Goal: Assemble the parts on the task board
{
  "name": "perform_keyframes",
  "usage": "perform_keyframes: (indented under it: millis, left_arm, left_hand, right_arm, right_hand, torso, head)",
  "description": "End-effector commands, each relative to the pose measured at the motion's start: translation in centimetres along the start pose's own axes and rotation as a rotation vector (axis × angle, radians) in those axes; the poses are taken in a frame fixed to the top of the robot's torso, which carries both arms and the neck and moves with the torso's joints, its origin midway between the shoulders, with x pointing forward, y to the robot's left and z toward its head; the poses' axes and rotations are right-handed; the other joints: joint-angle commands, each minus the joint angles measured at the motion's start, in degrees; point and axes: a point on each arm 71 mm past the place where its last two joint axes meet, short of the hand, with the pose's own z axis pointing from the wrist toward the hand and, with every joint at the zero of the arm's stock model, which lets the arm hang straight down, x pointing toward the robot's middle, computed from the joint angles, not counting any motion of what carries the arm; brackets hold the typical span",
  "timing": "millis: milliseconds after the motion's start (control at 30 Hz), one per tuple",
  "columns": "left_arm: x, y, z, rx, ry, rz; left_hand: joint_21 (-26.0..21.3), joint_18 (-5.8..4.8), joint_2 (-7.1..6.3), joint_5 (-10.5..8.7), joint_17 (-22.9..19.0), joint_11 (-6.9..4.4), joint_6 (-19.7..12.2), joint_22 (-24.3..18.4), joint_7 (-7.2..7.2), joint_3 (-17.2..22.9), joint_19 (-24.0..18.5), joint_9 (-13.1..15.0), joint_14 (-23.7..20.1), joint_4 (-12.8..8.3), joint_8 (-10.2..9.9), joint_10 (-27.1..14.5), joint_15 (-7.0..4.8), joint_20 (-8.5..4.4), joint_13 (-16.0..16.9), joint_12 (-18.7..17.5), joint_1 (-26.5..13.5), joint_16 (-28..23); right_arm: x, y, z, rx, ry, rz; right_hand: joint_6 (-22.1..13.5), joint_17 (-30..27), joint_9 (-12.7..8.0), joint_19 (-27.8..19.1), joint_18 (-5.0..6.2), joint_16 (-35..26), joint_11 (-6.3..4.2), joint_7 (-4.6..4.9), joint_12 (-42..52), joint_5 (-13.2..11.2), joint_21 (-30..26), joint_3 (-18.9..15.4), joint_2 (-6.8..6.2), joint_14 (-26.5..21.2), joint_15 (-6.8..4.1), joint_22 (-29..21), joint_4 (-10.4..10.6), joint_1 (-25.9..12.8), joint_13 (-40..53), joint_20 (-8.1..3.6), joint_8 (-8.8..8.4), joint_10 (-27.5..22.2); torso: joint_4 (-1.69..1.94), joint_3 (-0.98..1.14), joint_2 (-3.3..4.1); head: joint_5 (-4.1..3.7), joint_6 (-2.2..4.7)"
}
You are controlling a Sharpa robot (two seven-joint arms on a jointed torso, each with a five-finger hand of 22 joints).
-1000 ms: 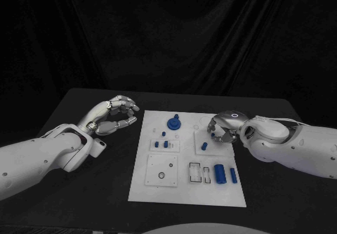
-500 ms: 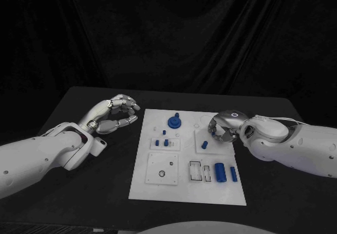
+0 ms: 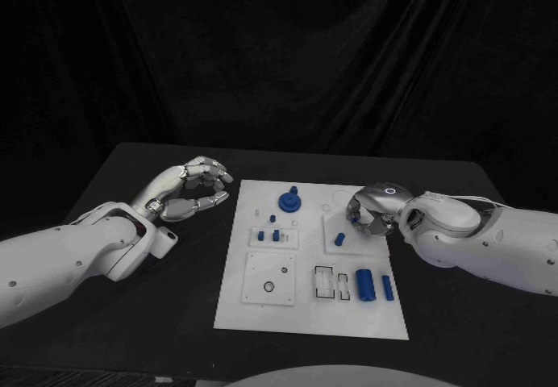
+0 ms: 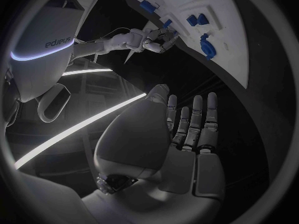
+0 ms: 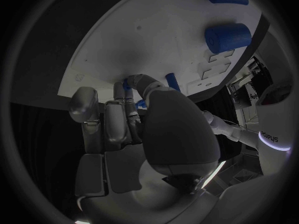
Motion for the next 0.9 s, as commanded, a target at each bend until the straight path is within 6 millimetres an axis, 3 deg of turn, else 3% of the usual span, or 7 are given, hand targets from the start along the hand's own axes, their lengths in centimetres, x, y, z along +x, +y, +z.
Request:
perform_keyframes:
  millis: [33, 100, 367, 700, 767, 900]
  left_arm:
    - [0.1, -0.5, 0.0, 0.066, 0.003, -0.014]
    - [0.1, -0.5, 0.0, 0.065, 0.003, -0.014]
    - [0.1, -0.4, 0.0, 0.059, -0.001, -0.01]
    - [0.1, -0.2, 0.2, 0.051, -0.003, -0.006]
    - [0.1, -0.2, 0.2, 0.048, -0.003, -0.006]
    - [0.1, -0.1, 0.3, 0.044, -0.003, -0.005]
  left_hand:
    - [-0.4, 0.86, -0.01, 0.36, -0.1, 0.31, -0.4, -0.1, 0.08, 0.1, 0.2, -0.1, 0.2, -0.3, 0.2, 0.0, 0.26, 0.4, -0.1, 0.2, 0.5, -0.3]
    - [-0.4, 0.86, -0.01, 0.36, -0.1, 0.31, -0.4, -0.1, 0.08, 0.1, 0.2, -0.1, 0.2, -0.3, 0.2, 0.0, 0.26, 0.4, -0.1, 0.2, 0.5, -0.3]
    - [-0.5, 0.93, -0.2, 0.49, -0.1, 0.36, -0.6, -0.1, 0.12, 0.1, 0.4, -0.2, 0.4, -0.6, 0.4, 0.0, 0.28, 0.48, -0.2, 0.3, 1.0, -0.3]
    - [-0.8, 1.12, -1.13, 1.13, -0.3, 0.54, -0.9, -0.1, 0.16, 0.0, 0.9, -0.5, 0.3, -1.3, 0.7, 0.0, 0.19, 0.59, -0.5, 0.4, 2.0, -0.6]
    - [-0.8, 1.12, -1.14, 1.15, -0.3, 0.54, -0.9, -0.1, 0.17, 0.0, 0.9, -0.5, 0.3, -1.4, 0.7, 0.0, 0.19, 0.6, -0.5, 0.4, 2.1, -0.6]
    - [-0.8, 1.13, -1.14, 1.18, -0.3, 0.54, -0.9, -0.1, 0.2, 0.0, 0.9, -0.5, 0.3, -1.4, 0.7, 0.0, 0.2, 0.6, -0.5, 0.4, 2.1, -0.6]
  right_arm:
    - [0.1, 0.0, -0.3, -0.016, -0.023, 0.003]
    - [0.1, 0.1, -0.5, -0.019, -0.032, 0.006]
    - [-1.1, 0.0, -1.3, -0.019, -0.083, 0.039]
    - [-5.0, -0.1, -1.9, -0.007, -0.139, 0.051]
    - [-5.9, 0.4, -2.1, -0.019, -0.156, 0.056]
    - [-6.8, 1.9, -2.3, -0.059, -0.171, 0.067]
  right_hand:
    - [0.3, -0.1, 0.2, 0.4, -0.44, -0.3, -0.08, 0.35, -0.4, -0.3, 0.3, -0.1, 0.22, 0.1, 0.17, 7.4, -0.5, 0.2, -0.4, 0.06, -0.03, 0.6]
    - [0.4, -0.1, 0.3, 0.4, -0.47, -0.3, -0.11, 0.32, -0.4, -0.3, 0.5, -0.1, 0.24, 0.1, 0.15, 7.5, -0.5, 0.2, -0.5, 0.06, 0.0, 0.8]
    - [0.7, -0.1, 0.6, 0.7, -0.54, -0.2, -0.31, 0.21, -1.0, -0.5, 1.2, 0.0, 0.33, 0.3, 0.0, 7.6, -1.0, 0.6, -1.4, -0.01, 0.02, 1.9]
    - [0.7, 0.1, 0.7, 1.0, -0.69, 0.1, -0.38, 0.17, -1.1, -0.8, 2.0, -0.2, 0.25, 0.5, -0.06, 7.8, -1.0, 0.4, -1.7, -0.06, -0.02, 2.4]
    - [0.7, 0.2, 0.8, 1.1, -0.72, 0.2, -0.41, 0.15, -1.2, -1.0, 2.2, -0.2, 0.26, 0.6, -0.07, 7.8, -0.9, 0.3, -1.8, -0.07, -0.06, 2.6]
    - [0.9, 0.3, 0.9, 1.1, -0.74, 0.3, -0.5, 0.06, -1.3, -1.1, 2.4, -0.3, 0.3, 0.7, -0.12, 7.9, -0.9, 0.3, -1.9, -0.1, -0.01, 2.9]
  torso:
    - [0.0, 0.03, -0.01]
    - [-0.02, 0.03, -0.03]
    - [0.0, 0.01, -0.1]
    - [0.05, -0.02, -0.17]
    - [0.13, -0.03, -0.15]
    - [-0.04, -0.05, -0.13]
  head:
    - [0.13, 0.19]
    - [0.19, 0.08]
    - [0.24, 0.75]
    - [0.37, 0.26]
    - [0.37, 0.12]
    - [0.64, -0.23]
